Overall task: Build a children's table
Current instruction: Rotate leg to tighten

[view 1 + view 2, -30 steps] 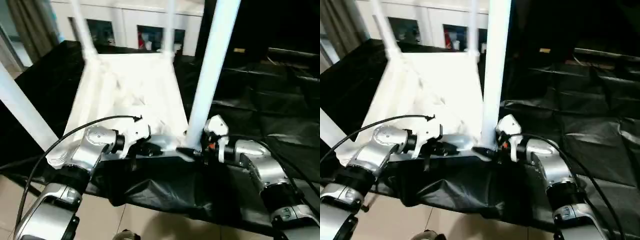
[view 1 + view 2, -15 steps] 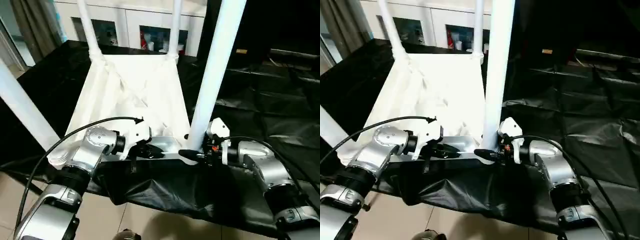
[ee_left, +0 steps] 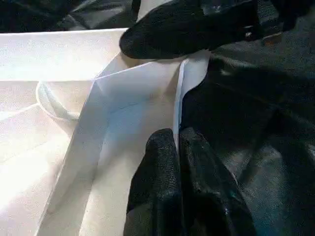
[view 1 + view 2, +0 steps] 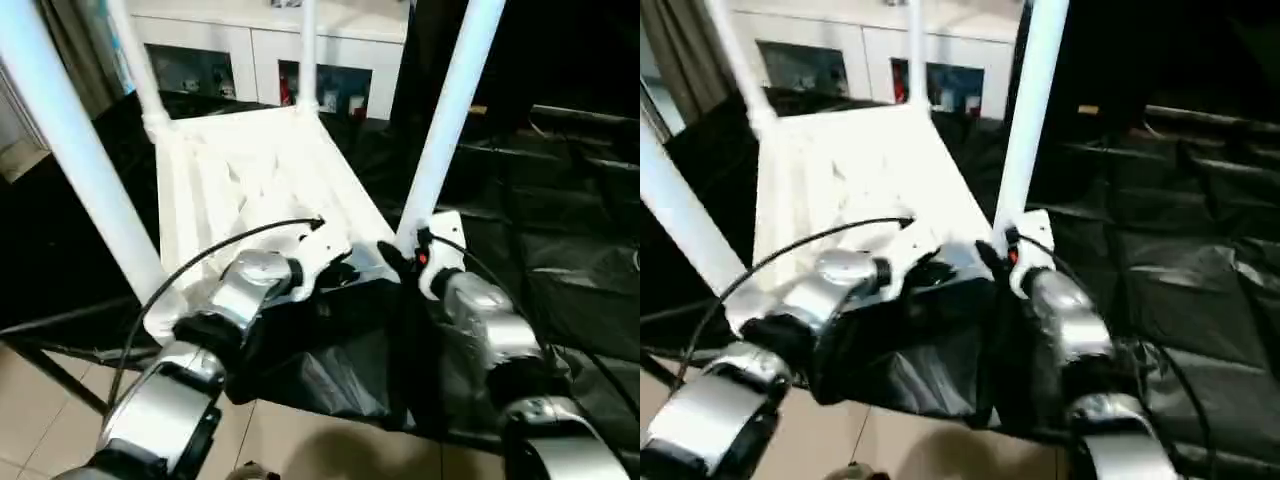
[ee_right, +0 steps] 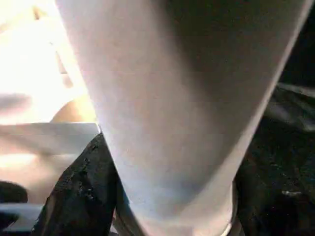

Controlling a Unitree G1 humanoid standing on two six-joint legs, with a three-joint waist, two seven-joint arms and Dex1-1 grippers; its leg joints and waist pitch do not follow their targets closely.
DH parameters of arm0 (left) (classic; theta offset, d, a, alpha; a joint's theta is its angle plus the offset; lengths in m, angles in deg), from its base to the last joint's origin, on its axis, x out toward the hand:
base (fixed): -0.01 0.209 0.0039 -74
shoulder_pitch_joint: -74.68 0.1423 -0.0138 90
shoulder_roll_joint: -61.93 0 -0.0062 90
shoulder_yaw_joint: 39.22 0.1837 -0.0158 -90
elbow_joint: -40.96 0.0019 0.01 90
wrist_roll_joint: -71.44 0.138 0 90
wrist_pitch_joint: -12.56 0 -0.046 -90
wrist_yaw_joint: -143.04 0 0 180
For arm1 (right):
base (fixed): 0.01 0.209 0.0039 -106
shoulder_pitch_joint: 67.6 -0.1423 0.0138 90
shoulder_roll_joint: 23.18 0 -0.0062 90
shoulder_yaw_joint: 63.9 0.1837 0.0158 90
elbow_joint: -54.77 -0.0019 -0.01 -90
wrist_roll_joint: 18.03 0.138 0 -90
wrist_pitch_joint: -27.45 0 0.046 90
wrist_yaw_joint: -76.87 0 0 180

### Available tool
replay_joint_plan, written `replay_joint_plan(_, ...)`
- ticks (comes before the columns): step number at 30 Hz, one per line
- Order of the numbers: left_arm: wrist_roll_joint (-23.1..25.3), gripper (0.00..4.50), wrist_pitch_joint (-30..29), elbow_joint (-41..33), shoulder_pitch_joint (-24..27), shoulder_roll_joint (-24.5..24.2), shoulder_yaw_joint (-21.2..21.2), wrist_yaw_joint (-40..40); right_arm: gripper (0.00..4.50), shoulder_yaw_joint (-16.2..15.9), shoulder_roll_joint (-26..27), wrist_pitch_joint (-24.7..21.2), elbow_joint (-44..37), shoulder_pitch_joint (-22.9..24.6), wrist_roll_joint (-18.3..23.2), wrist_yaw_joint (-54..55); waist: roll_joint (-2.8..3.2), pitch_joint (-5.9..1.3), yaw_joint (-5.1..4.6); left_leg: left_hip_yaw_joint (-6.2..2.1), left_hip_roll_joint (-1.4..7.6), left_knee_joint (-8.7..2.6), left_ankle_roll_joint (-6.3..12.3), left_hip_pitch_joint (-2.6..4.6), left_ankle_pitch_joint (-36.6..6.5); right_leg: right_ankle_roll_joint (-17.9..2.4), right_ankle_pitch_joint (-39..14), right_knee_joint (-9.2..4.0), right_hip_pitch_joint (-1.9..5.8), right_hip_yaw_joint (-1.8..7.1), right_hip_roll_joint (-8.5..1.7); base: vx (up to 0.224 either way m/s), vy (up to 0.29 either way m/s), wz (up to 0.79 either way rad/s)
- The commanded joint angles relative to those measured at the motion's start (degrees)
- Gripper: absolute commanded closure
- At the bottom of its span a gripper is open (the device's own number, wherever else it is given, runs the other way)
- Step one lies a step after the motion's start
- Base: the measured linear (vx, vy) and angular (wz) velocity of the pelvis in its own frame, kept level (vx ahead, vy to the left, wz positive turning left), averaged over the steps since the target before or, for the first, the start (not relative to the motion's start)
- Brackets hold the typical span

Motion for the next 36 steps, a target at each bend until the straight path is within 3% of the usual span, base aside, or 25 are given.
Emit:
replay_joint_plan(1,-0.56,4.50,1.01,0.53,-2.51,1.35,-3.16,-9.73,1.83,-5.82,5.61,0.22,0.82,1.38,-0.81,-4.82,-0.57,-3.42,-0.39,-3.27,5.06,-4.86,-1.17,1.66,-15.09,-10.03,-16.31,-5.31,1.42,3.95,-5.86,0.000,0.000,0.00)
replay_joint_plan(3,-0.85,4.50,2.58,0.34,-1.97,0.86,-2.76,-7.68,1.27,-5.11,5.55,0.63,0.10,1.35,0.50,-6.30,-0.58,-3.46,-0.27,-3.21,5.02,-4.80,-0.33,1.56,-14.25,-10.10,-15.03,-5.20,1.56,4.00,-5.87,0.000,0.000,0.00)
replay_joint_plan(7,-2.68,4.50,5.36,-2.63,0.62,-1.66,-2.21,0.46,0.89,-6.47,2.13,1.12,-2.88,2.24,1.77,-13.74,-0.44,-3.39,-0.37,-3.33,5.04,-4.87,0.61,1.09,-14.24,-9.99,-14.82,-5.12,1.90,3.89,-5.84,0.000,0.000,0.00)
replay_joint_plan(9,-3.33,4.50,6.12,-4.00,1.80,-2.90,-1.89,4.36,0.89,-7.23,0.09,1.10,-4.23,2.83,2.06,-18.14,-0.43,-3.53,-1.08,-3.50,5.09,-4.88,1.21,0.52,-12.88,-10.63,-12.51,-4.60,2.36,3.70,-5.68,0.000,0.000,0.00)
replay_joint_plan(10,-3.89,4.50,6.76,-5.22,2.90,-4.11,-1.64,7.92,0.89,-8.18,-2.32,1.18,-5.83,3.61,2.42,-23.02,-0.29,-3.50,-1.10,-3.43,5.11,-4.85,1.36,0.75,-13.02,-10.90,-12.40,-4.68,2.17,3.72,-5.66,0.000,0.000,0.00)
replay_joint_plan(15,-5.66,4.50,8.10,-7.30,4.90,-6.57,-1.47,14.72,0.89,-8.90,-7.62,1.22,-9.70,5.28,4.21,-32.35,-0.14,-3.63,-0.74,-2.92,5.33,-4.40,2.86,0.97,-11.00,-13.76,-7.39,-3.96,2.03,3.75,-5.38,0.000,0.000,0.00)
replay_joint_plan(17,-6.96,4.50,7.75,-9.07,6.19,-8.08,-0.89,19.12,0.89,-8.32,-10.04,0.49,-11.71,5.91,5.24,-36.26,-0.43,-3.78,-0.57,-2.86,5.35,-4.23,3.16,0.96,-10.09,-14.36,-6.22,-3.69,2.26,3.70,-5.44,0.000,0.000,0.00)
replay_joint_plan(20,-7.72,4.50,7.12,-10.80,7.33,-9.20,-0.34,22.06,0.89,-8.07,-11.65,0.20,-12.98,6.39,5.97,-39.20,-0.31,-3.90,-0.46,-2.69,5.33,-3.96,4.50,0.78,-8.34,-14.92,-3.92,-3.36,2.05,3.68,-5.37,0.000,0.000,0.00)
replay_joint_plan(21,-7.99,4.50,6.48,-11.96,8.06,-9.82,-0.13,23.99,0.89,-8.31,-12.81,-0.16,-13.70,6.54,6.58,-41.13,-0.59,-3.90,-0.46,-2.62,5.31,-3.87,4.67,0.80,-7.87,-14.95,-3.81,-3.34,2.02,3.69,-5.32,0.000,0.000,0.00)
replay_joint_plan(23,-8.06,4.50,6.75,-12.08,8.46,-10.03,-0.42,24.51,0.89,-8.53,-13.46,-0.29,-14.11,6.47,7.01,-42.91,-0.34,-3.80,-0.17,-2.58,5.36,-3.86,4.82,0.90,-8.22,-14.84,-5.22,-3.48,1.80,3.70,-5.35,0.000,0.000,0.00)
replay_joint_plan(24,-8.04,4.50,6.87,-12.00,8.57,-10.01,-0.59,24.48,0.89,-8.48,-13.57,-0.26,-14.17,6.37,7.15,-43.34,-0.13,-3.72,0.02,-2.64,5.40,-3.92,4.55,0.91,-8.76,-14.51,-6.39,-3.62,1.75,3.73,-5.38,0.000,0.000,0.00)
replay_joint_plan(26,-7.94,4.50,6.82,-12.18,8.89,-10.09,-0.65,24.62,0.89,-8.29,-13.60,-0.29,-14.15,6.18,7.38,-43.90,-0.51,-3.68,0.14,-2.60,5.42,-4.04,3.80,1.07,-9.83,-14.05,-8.11,-3.84,1.67,3.74,-5.34,0.000,0.000,0.00)
replay_joint_plan(28,-7.83,4.50,6.61,-12.62,9.22,-10.25,-0.54,24.77,0.89,-8.33,-13.58,-0.38,-14.03,6.04,7.50,-44.24,-0.36,-3.64,0.25,-2.68,5.45,-4.14,2.97,1.10,-10.38,-13.77,-9.53,-3.92,1.63,3.78,-5.44,0.000,0.000,0.00)
replay_joint_plan(29,-7.69,4.50,6.34,-13.03,9.44,-10.38,-0.47,24.80,1.13,-8.65,-13.52,-0.44,-13.70,5.92,7.24,-44.61,-0.90,-3.70,0.18,-2.68,5.43,-4.15,2.87,0.98,-10.03,-13.61,-9.25,-3.82,1.76,3.78,-5.43,0.000,0.000,0.00)
replay_joint_plan(31,-7.65,4.50,6.08,-13.28,9.43,-10.47,-0.53,24.79,1.22,-9.32,-13.66,-0.44,-13.25,5.93,6.66,-45.15,-0.71,-3.74,0.24,-2.70,5.37,-4.07,3.10,0.95,-9.12,-13.51,-8.76,-3.70,1.72,3.76,-5.47,0.000,0.000,0.00)
replay_joint_plan(36,-7.48,4.50,5.92,-13.21,9.15,-10.70,-0.94,24.63,1.67,-10.02,-14.38,-0.40,-13.00,6.11,6.45,-45.95,-1.02,-3.76,0.39,-2.59,5.20,-3.84,4.29,0.83,-7.42,-13.30,-7.97,-3.60,1.74,3.71,-5.42,0.000,0.000,0.00)
